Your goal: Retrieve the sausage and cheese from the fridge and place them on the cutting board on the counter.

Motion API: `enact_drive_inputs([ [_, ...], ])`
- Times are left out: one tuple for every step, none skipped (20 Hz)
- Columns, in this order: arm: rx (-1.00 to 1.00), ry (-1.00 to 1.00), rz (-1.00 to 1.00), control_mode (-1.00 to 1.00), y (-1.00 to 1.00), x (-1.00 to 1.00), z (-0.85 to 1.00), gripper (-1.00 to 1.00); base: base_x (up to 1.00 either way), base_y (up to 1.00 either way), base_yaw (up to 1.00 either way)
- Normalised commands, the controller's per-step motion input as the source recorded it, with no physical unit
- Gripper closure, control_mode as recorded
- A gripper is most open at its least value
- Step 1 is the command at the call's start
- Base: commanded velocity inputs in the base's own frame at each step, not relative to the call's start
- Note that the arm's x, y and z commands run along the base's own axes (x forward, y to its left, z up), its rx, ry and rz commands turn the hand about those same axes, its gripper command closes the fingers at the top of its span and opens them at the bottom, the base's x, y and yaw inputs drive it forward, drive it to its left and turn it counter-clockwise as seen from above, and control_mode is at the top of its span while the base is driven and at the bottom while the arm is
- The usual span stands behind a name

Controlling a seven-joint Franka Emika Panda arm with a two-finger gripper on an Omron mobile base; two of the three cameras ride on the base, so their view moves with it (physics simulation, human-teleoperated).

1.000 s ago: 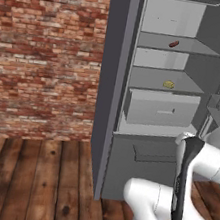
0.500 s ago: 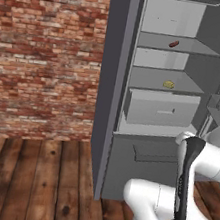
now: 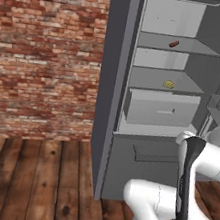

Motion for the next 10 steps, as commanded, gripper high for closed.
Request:
enact_drive_inputs([
  [0.00,0.00,0.00,1.00,0.00,0.00,0.00,-1.00,0.00,0.00,0.00],
  [0.00,0.00,0.00,1.00,0.00,0.00,0.00,-1.00,0.00,0.00,0.00],
  [0.00,0.00,0.00,1.00,0.00,0.00,0.00,-1.00,0.00,0.00,0.00],
  [0.00,0.00,0.00,1.00,0.00,0.00,0.00,-1.00,0.00,0.00,0.00],
  [0.00,0.00,0.00,1.00,0.00,0.00,0.00,-1.00,0.00,0.00,0.00],
  [0.00,0.00,0.00,1.00,0.00,0.00,0.00,-1.00,0.00,0.00,0.00],
  [0.00,0.00,0.00,1.00,0.00,0.00,0.00,-1.00,0.00,0.00,0.00],
  [0.00,0.00,0.00,1.00,0.00,0.00,0.00,-1.00,0.00,0.00,0.00],
  [0.00,0.00,0.00,1.00,0.00,0.00,0.00,-1.00,0.00,0.00,0.00],
  [0.00,0.00,0.00,1.00,0.00,0.00,0.00,-1.00,0.00,0.00,0.00],
])
